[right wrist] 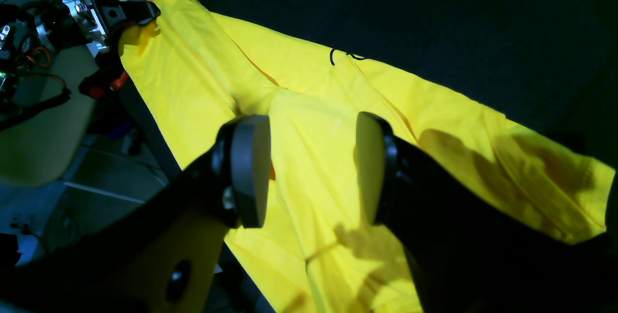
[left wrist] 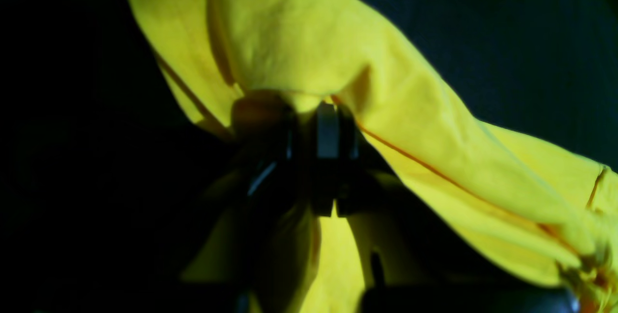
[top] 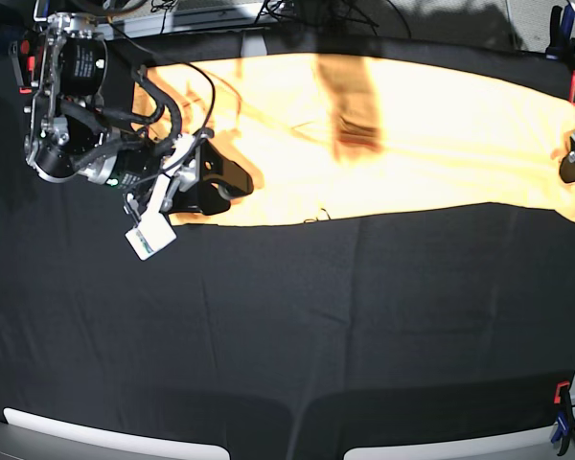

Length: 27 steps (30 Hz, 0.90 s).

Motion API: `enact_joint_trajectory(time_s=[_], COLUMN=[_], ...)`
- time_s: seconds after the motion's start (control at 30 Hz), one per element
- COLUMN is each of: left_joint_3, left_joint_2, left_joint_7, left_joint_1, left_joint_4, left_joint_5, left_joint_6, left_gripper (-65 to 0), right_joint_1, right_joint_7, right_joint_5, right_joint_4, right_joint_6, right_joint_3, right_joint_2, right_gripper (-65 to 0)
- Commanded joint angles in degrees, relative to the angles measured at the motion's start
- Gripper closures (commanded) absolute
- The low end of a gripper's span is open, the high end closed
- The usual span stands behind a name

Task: Layout the t-shirt on the table in an organized manner, then fold the t-shirt properly
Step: 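Lift the shirt side edges and fold them inward with both grippers, then lower the folded sides onto the shirt and open both grippers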

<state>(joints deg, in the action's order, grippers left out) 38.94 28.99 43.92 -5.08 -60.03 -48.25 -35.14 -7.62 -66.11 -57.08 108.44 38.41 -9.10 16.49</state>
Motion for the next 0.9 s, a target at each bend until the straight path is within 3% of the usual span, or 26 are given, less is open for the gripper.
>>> enact_joint_trajectory(time_s=[0.0, 0.13, 0.33, 0.43, 0.7, 0.87], left_joint_3=[0.4, 1.2, 3.1, 3.1, 3.0, 3.0], left_joint_2=[1.4, 1.4, 1.2, -0.6, -12.7, -21.5], left_joint_7=[-1.6, -1.6, -1.4, -1.2, 1.1, 8.1], left_joint_1=[0.5, 0.5, -1.1, -3.8, -11.5, -13.6], left_joint_4=[-0.7, -0.8, -2.4, -6.8, -27.0, -39.4], left_joint_5=[-1.4, -1.4, -2.9, -5.7, -8.0, -12.8], left_joint_6=[0.0, -0.1, -0.2, -2.1, -3.3, -4.9], left_gripper=[0.0, 0.0, 0.0, 0.0, 0.0, 0.0], right_joint_1=[0.8, 0.8, 0.9, 1.2, 4.5, 5.2], right_joint_7=[1.2, 1.2, 1.2, 1.6, 1.7, 1.8], right_joint_5=[-1.4, -0.3, 7.9, 11.0, 12.9, 11.6], right_joint_4=[0.9, 0.9, 0.9, 0.9, 0.8, 0.8], right_joint_6=[0.3, 0.3, 0.3, 0.3, 0.3, 0.3], right_joint_3=[-0.2, -0.2, -0.3, -1.2, -11.2, -17.6], right_joint_2=[0.5, 0.5, 0.5, 0.5, 1.9, 5.7], right_gripper=[-27.8, -27.8, -27.8, -27.8, -27.8, -27.8])
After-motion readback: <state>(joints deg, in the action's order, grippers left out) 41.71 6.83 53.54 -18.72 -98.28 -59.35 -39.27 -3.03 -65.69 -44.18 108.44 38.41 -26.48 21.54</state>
